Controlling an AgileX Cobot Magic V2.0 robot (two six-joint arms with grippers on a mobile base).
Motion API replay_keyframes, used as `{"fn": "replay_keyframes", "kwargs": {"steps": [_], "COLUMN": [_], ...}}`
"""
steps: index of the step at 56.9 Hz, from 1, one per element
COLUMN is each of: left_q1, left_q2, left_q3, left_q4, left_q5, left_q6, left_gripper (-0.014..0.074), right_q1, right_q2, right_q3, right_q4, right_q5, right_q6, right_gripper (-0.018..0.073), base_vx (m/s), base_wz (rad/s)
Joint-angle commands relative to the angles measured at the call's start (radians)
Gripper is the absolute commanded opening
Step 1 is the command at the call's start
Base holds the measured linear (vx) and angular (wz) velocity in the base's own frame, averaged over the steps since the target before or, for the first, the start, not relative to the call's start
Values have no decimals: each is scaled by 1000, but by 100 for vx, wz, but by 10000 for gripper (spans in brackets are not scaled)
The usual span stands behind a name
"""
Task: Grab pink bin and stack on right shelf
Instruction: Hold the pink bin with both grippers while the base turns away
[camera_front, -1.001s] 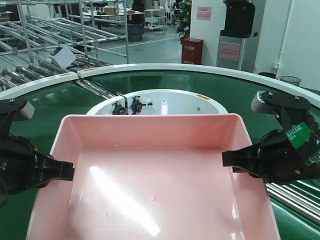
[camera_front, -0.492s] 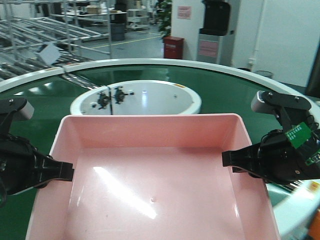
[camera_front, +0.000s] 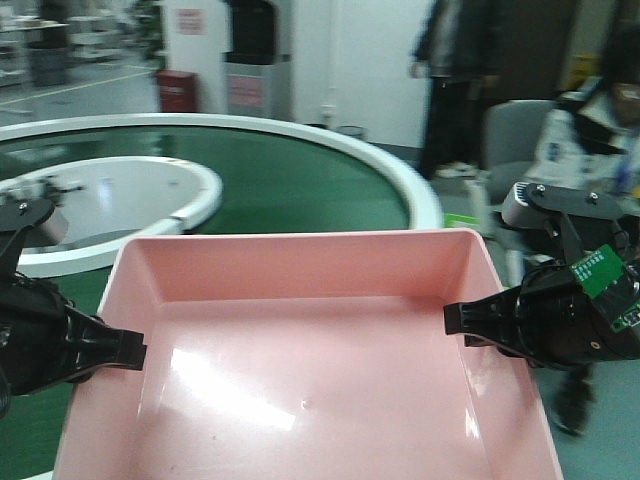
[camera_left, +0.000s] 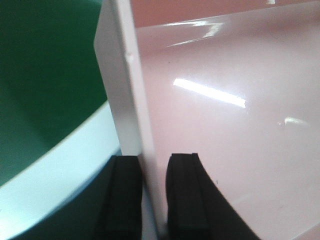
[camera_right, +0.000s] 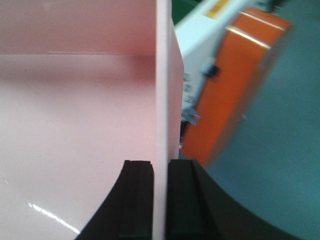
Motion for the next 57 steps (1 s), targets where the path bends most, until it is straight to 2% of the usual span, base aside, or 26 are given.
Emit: {"fn": "replay_keyframes", "kwargs": {"steps": [1,29,57], "left_q1": [1,1,1], "left_q2": [-38,-38,-38], "left_q3": [-29,-29,-29], "left_q4": [-2,-2,-2], "left_q5": [-33,-33,-33], "left_q6": [21,21,21], "left_gripper": [-5,-5,-5], "right_q1": [-13,-13,-13], "right_q2": [-38,-39,-39], "right_q3": [-31,-31,-31], "right_q4": [-37,-37,-37], "right_q5": [-92,-92,-92], "right_q6": [-14,-14,-14], "right_gripper": [-8,-8,-8], "base_vx": [-17,-8,16], "base_wz": [-83,-79,-55]}}
